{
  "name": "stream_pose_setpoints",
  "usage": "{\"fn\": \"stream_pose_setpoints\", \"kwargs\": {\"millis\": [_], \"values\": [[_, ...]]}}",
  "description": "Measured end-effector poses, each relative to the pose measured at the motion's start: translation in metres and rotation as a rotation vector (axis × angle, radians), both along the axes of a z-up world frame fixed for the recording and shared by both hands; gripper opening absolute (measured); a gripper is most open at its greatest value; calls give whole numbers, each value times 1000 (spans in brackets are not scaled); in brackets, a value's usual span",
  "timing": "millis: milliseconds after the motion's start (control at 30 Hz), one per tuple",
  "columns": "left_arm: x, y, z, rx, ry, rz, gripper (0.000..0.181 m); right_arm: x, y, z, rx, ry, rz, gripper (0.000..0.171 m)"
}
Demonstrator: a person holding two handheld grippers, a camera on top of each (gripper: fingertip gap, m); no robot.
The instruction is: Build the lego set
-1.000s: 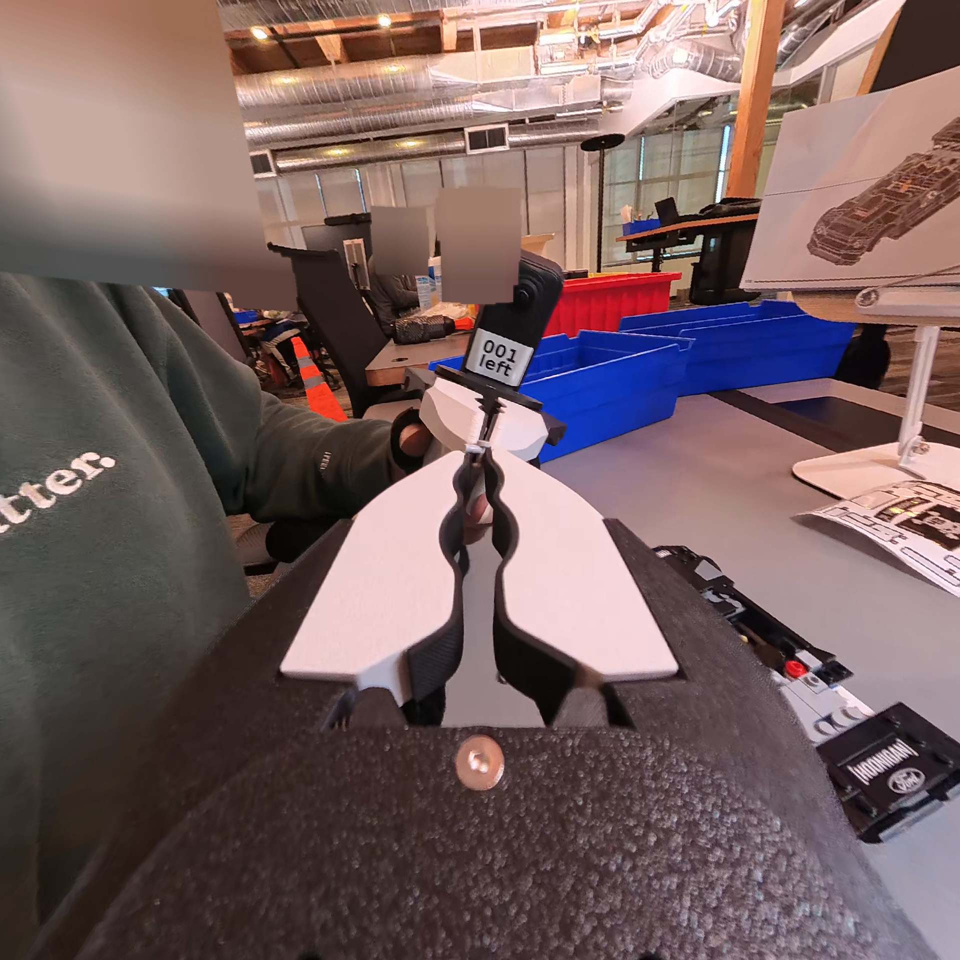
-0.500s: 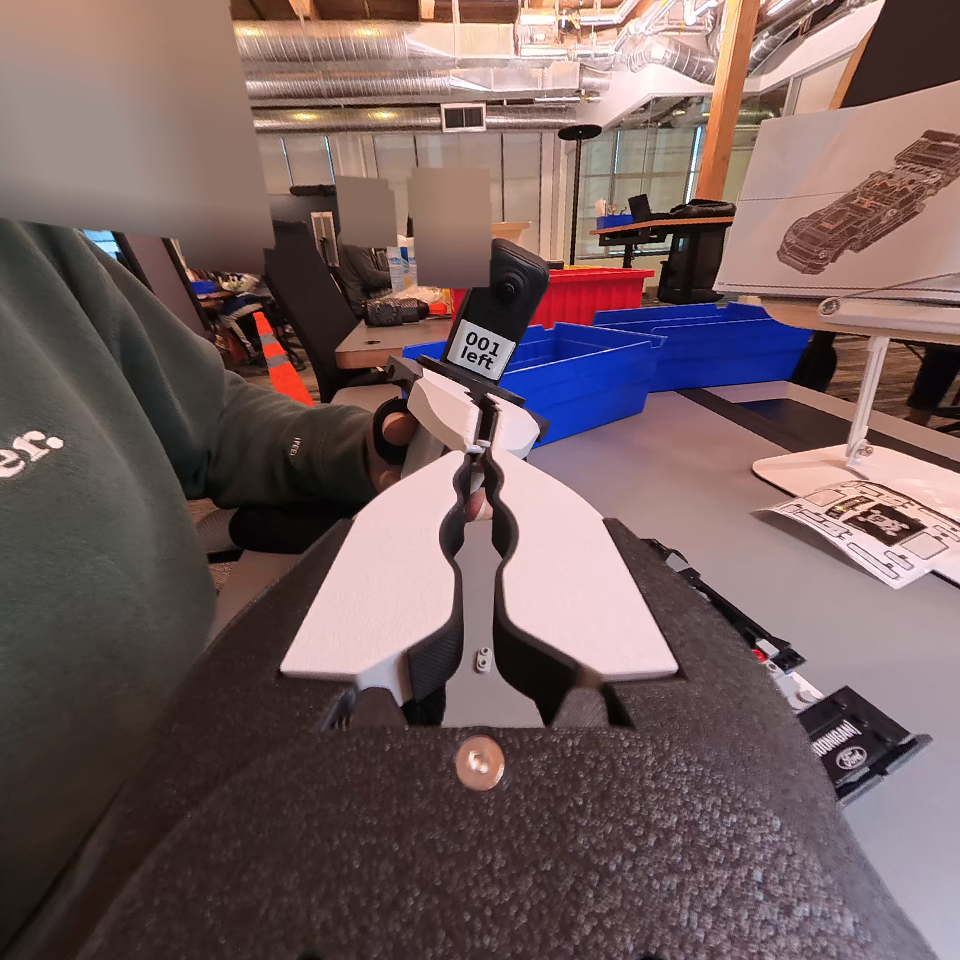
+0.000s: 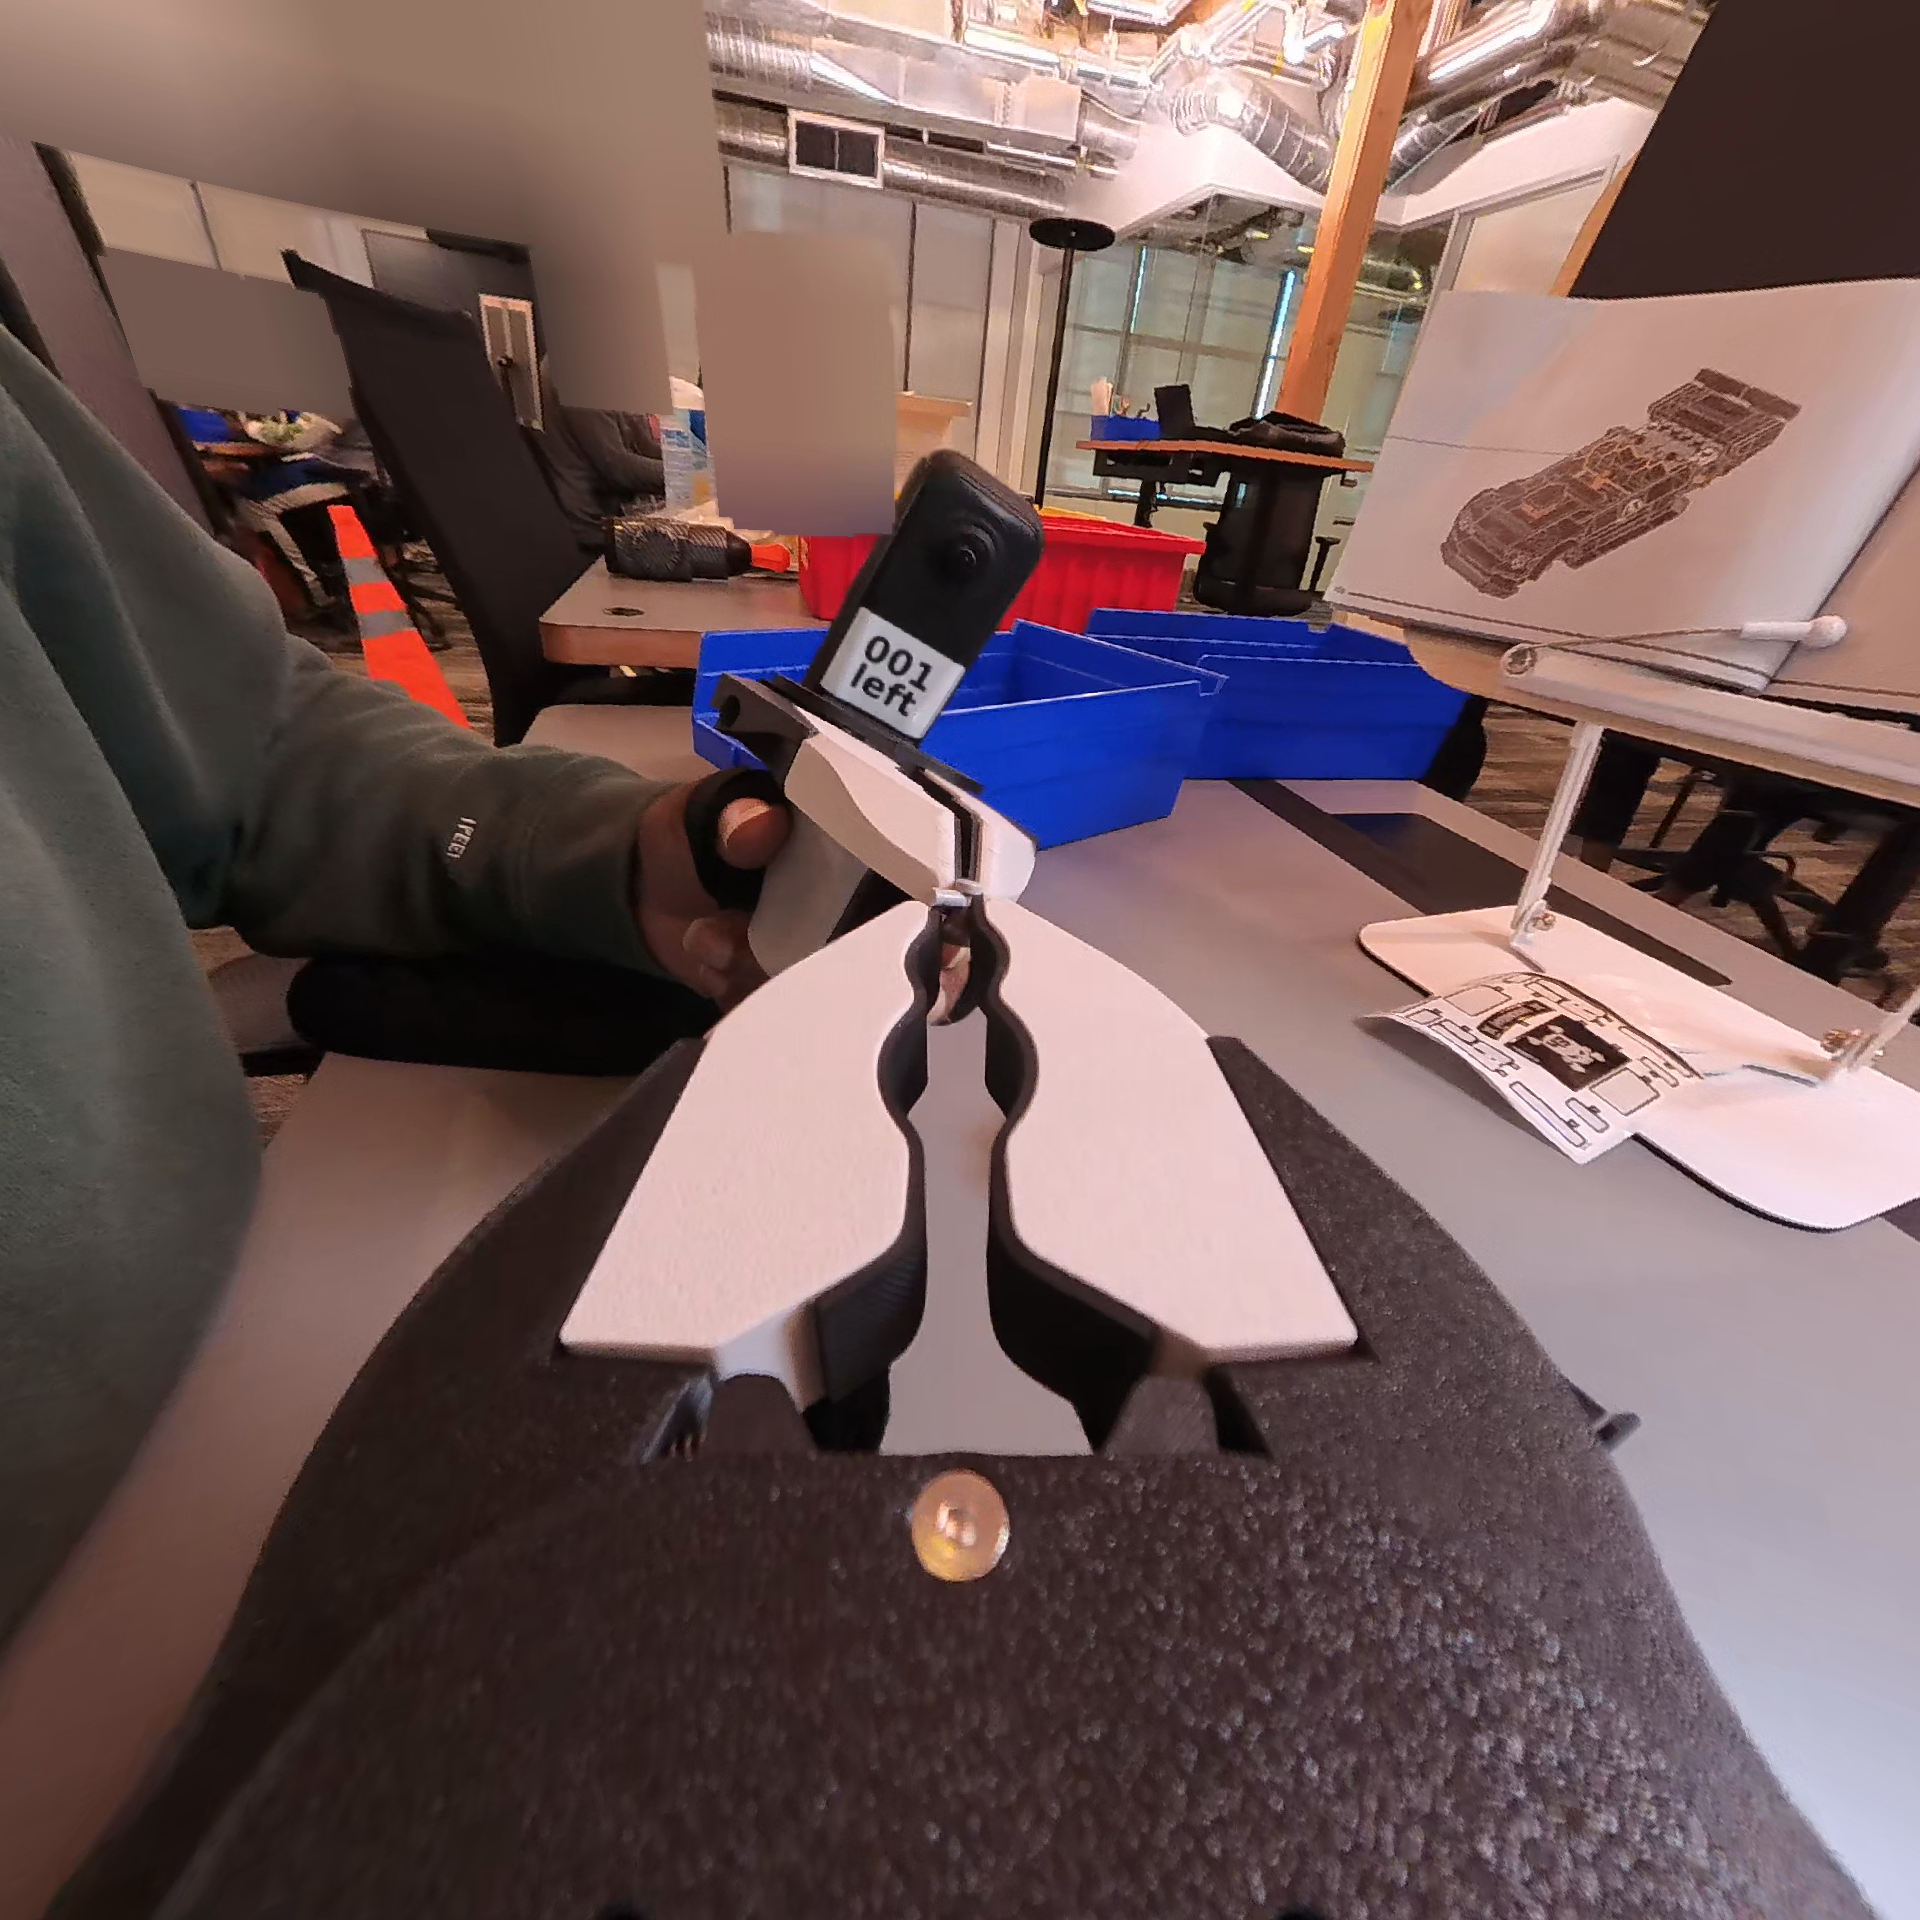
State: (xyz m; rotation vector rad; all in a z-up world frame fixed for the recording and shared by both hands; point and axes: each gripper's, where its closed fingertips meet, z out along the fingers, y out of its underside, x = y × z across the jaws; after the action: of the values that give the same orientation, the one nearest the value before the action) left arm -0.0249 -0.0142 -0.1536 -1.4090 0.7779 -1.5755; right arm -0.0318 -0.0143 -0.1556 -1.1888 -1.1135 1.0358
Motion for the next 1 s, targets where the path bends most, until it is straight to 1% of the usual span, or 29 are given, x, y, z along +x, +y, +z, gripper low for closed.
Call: {"fn": "stream_pose_setpoints", "kwargs": {"millis": [200,533,667,733,900,1000], "values": [[0,-1,2,-36,-46,-21,2,0,-1,2,-9,6,4,5],[-1,1,6,-134,-129,-57,5,1,3,1,103,-34,-77,5],[1,3,0,-117,-85,-29,1,1,2,3,119,-26,-88,5],[0,2,4,-137,-114,-42,6,1,4,1,150,-49,-110,5],[0,3,3,-129,-102,-30,7,0,5,-1,207,-73,-144,5],[1,5,1,-136,-92,-22,7,0,6,-3,282,-100,-181,5]]}}
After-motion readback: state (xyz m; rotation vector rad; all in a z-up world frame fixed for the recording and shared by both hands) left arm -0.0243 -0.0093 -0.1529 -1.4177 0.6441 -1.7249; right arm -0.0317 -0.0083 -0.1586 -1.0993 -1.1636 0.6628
